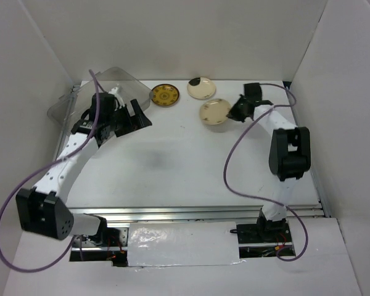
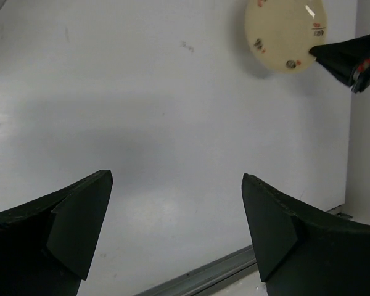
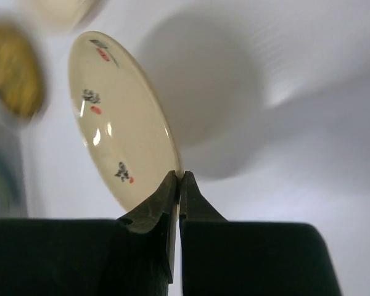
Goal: Place the plates into the plastic bin on the countertop
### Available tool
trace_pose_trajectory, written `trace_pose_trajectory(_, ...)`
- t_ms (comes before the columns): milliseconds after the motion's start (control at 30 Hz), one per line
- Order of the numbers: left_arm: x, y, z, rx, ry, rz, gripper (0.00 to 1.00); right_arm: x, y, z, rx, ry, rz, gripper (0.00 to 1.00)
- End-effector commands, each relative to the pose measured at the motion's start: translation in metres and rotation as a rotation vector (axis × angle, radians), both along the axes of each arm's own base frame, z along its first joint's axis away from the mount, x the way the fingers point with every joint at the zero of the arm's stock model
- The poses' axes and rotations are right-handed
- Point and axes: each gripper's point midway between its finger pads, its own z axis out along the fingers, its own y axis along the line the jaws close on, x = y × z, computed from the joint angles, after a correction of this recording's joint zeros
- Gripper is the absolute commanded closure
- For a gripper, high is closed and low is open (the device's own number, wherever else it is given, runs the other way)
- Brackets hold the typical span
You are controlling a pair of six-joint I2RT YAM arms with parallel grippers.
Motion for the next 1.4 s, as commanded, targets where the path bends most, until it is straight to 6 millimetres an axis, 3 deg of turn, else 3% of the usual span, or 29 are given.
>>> trace_pose_trajectory(0,0.032,-0.036,0.036,-0.130,-0.114,-0.175,0.01,-0.053,0.091,0.091,-0.129,-0.183,0.286,1.00)
trace_pose_trajectory(33,0.032,-0.047,0.038,-0.174,-0.100,-0.217,0.01,-0.064,0.107,0.097,-0.098,-0.199,0.336,1.00)
trace_pose_trajectory(67,0.040,-0.053,0.033,-0.192,-0.076,-0.226,0.01,-0.081,0.138,0.107,-0.023,-0.240,0.432,1.00)
trace_pose_trajectory(167,0.045,-0.061,0.021,-0.190,-0.009,-0.208,0.01,-0.101,0.183,0.139,0.136,-0.353,0.581,1.00)
trace_pose_trajectory(200,0.046,-0.060,0.016,-0.182,0.002,-0.191,0.01,-0.116,0.203,0.150,0.222,-0.365,0.673,1.00)
trace_pose_trajectory(300,0.050,-0.060,0.007,-0.207,0.021,-0.166,0.01,-0.134,0.229,0.173,0.364,-0.391,0.794,1.00)
trace_pose_trajectory(367,0.055,-0.058,0.003,-0.217,0.020,-0.159,0.16,-0.142,0.238,0.184,0.386,-0.415,0.821,1.00)
trace_pose_trajectory(400,0.056,-0.057,0.003,-0.218,0.022,-0.151,0.31,-0.144,0.239,0.187,0.386,-0.422,0.819,1.00)
trace_pose_trajectory(433,0.057,-0.056,0.002,-0.216,0.025,-0.143,0.54,-0.146,0.238,0.186,0.377,-0.424,0.809,1.00)
trace_pose_trajectory(467,0.058,-0.053,0.003,-0.207,0.023,-0.124,0.85,-0.149,0.238,0.193,0.380,-0.443,0.813,1.00)
trace_pose_trajectory(533,0.059,-0.049,0.004,-0.202,0.022,-0.107,1.00,-0.151,0.236,0.195,0.383,-0.448,0.812,1.00)
trace_pose_trajectory(567,0.059,-0.047,0.008,-0.204,0.010,-0.098,1.00,-0.151,0.236,0.199,0.390,-0.460,0.814,0.92)
trace_pose_trajectory(600,0.062,-0.039,0.009,-0.195,0.005,-0.051,1.00,-0.151,0.235,0.199,0.398,-0.457,0.811,0.68)
trace_pose_trajectory(667,0.067,-0.010,0.008,-0.171,0.002,0.063,1.00,-0.144,0.222,0.193,0.399,-0.450,0.765,0.01)
trace_pose_trajectory(700,0.078,0.031,0.005,-0.147,-0.005,0.230,1.00,-0.140,0.215,0.186,0.393,-0.438,0.733,0.00)
trace_pose_trajectory(767,0.079,0.079,-0.008,-0.152,-0.002,0.411,1.00,-0.138,0.199,0.165,0.395,-0.401,0.680,0.00)
trace_pose_trajectory(800,0.083,0.127,-0.014,-0.182,-0.008,0.575,1.00,-0.142,0.196,0.155,0.405,-0.372,0.677,0.00)
trace_pose_trajectory(833,0.085,0.144,-0.017,-0.211,-0.020,0.626,1.00,-0.144,0.195,0.147,0.410,-0.385,0.681,0.00)
trace_pose_trajectory(867,0.083,0.157,-0.036,-0.235,-0.001,0.664,1.00,-0.147,0.194,0.139,0.414,-0.370,0.683,0.00)
trace_pose_trajectory(900,0.092,0.177,-0.032,-0.266,-0.050,0.713,1.00,-0.149,0.193,0.135,0.411,-0.367,0.682,0.00)
trace_pose_trajectory(1000,0.110,0.205,-0.047,-0.262,-0.061,0.777,1.00,-0.159,0.193,0.113,0.425,-0.335,0.690,0.00)
trace_pose_trajectory(1167,0.148,0.229,-0.070,-0.257,-0.006,0.791,1.00,-0.166,0.193,0.102,0.425,-0.316,0.711,0.00)
trace_pose_trajectory(1200,0.153,0.232,-0.083,-0.254,0.022,0.794,1.00,-0.167,0.194,0.100,0.420,-0.315,0.718,0.00)
trace_pose_trajectory(1233,0.163,0.234,-0.075,-0.252,0.005,0.784,1.00,-0.167,0.195,0.099,0.418,-0.314,0.723,0.00)
trace_pose_trajectory(1300,0.170,0.236,-0.080,-0.233,0.030,0.790,1.00,-0.168,0.195,0.099,0.412,-0.315,0.732,0.00)
trace_pose_trajectory(1367,0.174,0.242,-0.087,-0.207,0.072,0.823,0.76,-0.167,0.195,0.098,0.408,-0.315,0.733,0.00)
